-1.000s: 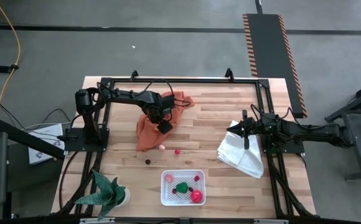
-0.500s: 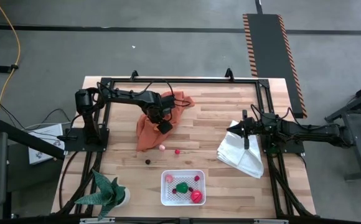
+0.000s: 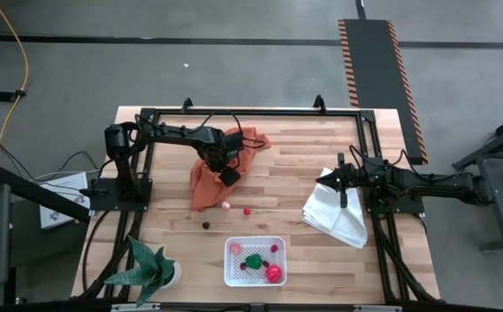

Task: Pick and placing Produce into tupperware
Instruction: Put the yellow pumpkin into the white bin

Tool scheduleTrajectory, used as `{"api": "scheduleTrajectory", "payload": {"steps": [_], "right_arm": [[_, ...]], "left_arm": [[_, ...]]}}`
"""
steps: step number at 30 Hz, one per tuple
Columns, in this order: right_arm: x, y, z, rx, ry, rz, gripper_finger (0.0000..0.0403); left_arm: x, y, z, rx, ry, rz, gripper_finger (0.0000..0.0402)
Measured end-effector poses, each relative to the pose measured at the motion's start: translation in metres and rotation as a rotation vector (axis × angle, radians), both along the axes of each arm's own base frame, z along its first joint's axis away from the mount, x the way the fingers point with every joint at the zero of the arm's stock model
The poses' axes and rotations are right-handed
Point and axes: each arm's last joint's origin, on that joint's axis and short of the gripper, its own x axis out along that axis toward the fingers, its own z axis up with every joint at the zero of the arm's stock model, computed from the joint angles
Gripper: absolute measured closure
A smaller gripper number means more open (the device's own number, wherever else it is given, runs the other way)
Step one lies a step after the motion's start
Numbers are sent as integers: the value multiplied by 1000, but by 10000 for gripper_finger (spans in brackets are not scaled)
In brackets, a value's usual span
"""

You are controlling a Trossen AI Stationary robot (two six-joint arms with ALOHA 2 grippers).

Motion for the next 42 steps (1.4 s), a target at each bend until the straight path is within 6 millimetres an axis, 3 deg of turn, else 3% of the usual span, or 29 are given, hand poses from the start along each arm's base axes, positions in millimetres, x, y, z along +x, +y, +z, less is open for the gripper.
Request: {"api": "scheduleTrajectory", "payload": {"steps": [15,42], "right_arm": [[0,0,0,0,0,0,402],[0,0,0,0,1,0,402]], "left_arm": [[-1,-1,5,-16,-2,8,209],[10,6,49,28,48,-47,205]]}}
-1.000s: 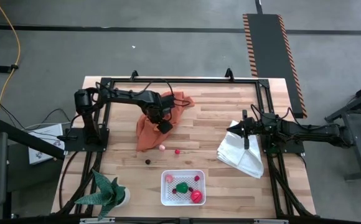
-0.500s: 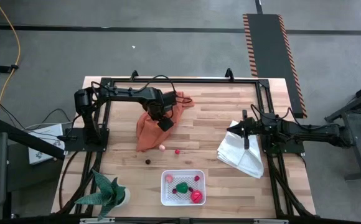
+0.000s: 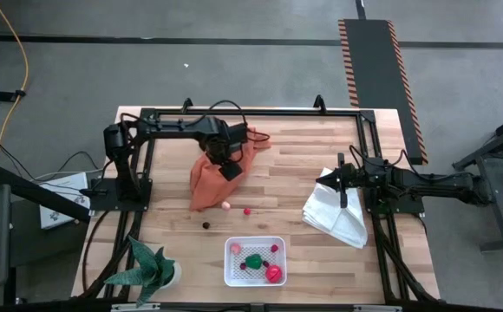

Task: Pick and placing Produce into tupperware
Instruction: Put the yellow pumpkin into the white bin

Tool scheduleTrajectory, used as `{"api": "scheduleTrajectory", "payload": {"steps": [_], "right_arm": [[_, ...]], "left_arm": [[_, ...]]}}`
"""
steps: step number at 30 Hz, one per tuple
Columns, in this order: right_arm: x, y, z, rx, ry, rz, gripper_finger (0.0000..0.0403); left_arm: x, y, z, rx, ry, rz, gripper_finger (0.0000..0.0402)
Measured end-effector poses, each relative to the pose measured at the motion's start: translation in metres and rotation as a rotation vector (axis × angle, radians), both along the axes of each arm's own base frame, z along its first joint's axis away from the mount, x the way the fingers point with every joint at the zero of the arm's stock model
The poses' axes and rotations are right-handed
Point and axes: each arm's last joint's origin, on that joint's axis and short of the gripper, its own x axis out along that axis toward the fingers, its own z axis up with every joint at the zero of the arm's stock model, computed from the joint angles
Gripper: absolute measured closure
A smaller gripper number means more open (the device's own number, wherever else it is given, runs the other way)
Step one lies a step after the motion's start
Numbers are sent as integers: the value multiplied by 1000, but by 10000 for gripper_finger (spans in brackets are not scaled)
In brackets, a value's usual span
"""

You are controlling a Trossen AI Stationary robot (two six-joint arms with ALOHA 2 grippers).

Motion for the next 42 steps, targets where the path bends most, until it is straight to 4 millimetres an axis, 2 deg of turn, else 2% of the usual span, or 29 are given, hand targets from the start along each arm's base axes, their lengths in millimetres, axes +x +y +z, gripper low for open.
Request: {"api": "scheduleTrajectory", "payload": {"steps": [15,42], "right_arm": [[0,0,0,0,-1,0,402],[0,0,0,0,-1,1,402]], "left_arm": [[3,1,29,19,-20,-30,204],[-42,-19,108,145,-202,-13,204]]}}
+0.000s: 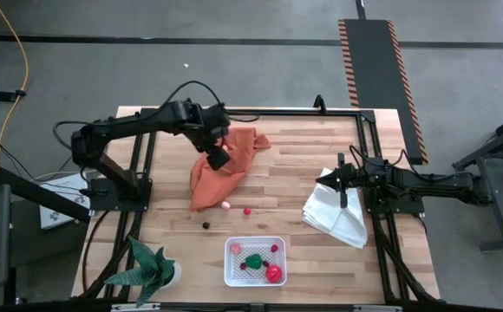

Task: Pick and placing Produce into tupperware
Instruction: Put the yellow pumpkin into the white bin

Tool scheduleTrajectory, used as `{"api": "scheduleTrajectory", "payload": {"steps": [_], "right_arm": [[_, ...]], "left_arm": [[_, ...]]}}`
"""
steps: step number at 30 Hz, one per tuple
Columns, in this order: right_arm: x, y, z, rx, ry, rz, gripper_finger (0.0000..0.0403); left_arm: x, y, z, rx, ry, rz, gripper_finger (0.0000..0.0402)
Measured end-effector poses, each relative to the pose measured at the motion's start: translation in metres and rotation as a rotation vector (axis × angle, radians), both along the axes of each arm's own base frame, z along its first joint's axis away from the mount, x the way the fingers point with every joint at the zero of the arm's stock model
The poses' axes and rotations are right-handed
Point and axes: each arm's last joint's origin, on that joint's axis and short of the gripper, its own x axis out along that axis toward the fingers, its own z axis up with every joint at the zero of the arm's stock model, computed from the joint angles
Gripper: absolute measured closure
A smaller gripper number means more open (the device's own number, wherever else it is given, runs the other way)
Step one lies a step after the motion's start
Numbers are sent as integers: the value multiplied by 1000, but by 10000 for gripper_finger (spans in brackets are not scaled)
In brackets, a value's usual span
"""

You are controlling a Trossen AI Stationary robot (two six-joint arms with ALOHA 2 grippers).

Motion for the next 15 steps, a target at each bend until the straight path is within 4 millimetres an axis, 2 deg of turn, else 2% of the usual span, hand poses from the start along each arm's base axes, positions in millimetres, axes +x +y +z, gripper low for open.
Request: {"api": "scheduleTrajectory", "payload": {"steps": [15], "right_arm": [[0,0,0,0,0,0,402]], "left_arm": [[-37,-19,43,38,-149,-28,204]]}}
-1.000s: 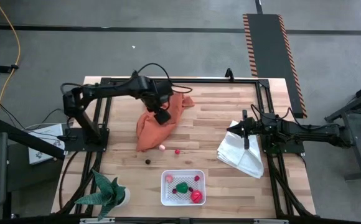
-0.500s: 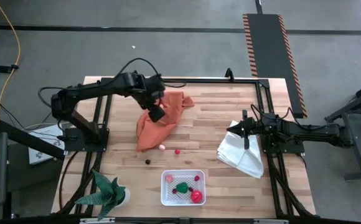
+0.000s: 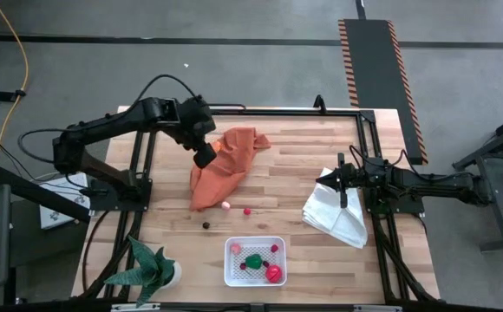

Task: Pick and placing Produce into tupperware
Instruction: Put the yellow pumpkin into the white bin

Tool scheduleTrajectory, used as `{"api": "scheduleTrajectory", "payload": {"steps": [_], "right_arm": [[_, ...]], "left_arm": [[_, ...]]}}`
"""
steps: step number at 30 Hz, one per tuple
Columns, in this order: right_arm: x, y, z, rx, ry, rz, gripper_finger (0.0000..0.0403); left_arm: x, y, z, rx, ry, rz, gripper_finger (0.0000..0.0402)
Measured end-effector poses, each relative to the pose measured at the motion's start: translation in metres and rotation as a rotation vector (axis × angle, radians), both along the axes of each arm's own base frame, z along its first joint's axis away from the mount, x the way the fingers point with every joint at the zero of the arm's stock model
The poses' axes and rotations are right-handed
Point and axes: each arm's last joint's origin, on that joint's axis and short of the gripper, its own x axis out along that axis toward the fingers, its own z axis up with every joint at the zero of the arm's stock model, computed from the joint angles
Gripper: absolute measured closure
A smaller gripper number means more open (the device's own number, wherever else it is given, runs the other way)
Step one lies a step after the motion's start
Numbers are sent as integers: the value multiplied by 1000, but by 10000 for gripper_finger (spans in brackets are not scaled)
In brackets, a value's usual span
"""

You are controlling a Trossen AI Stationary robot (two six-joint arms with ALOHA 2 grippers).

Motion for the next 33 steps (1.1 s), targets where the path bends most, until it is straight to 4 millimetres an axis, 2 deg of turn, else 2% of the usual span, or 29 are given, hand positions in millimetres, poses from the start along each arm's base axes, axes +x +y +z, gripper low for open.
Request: {"api": "scheduleTrajectory", "payload": {"steps": [11,33], "right_arm": [[0,0,0,0,0,0,402],[0,0,0,0,-1,0,402]], "left_arm": [[-19,-15,20,-31,-125,-119,204],[-16,-79,42,28,-295,-437,204]]}}
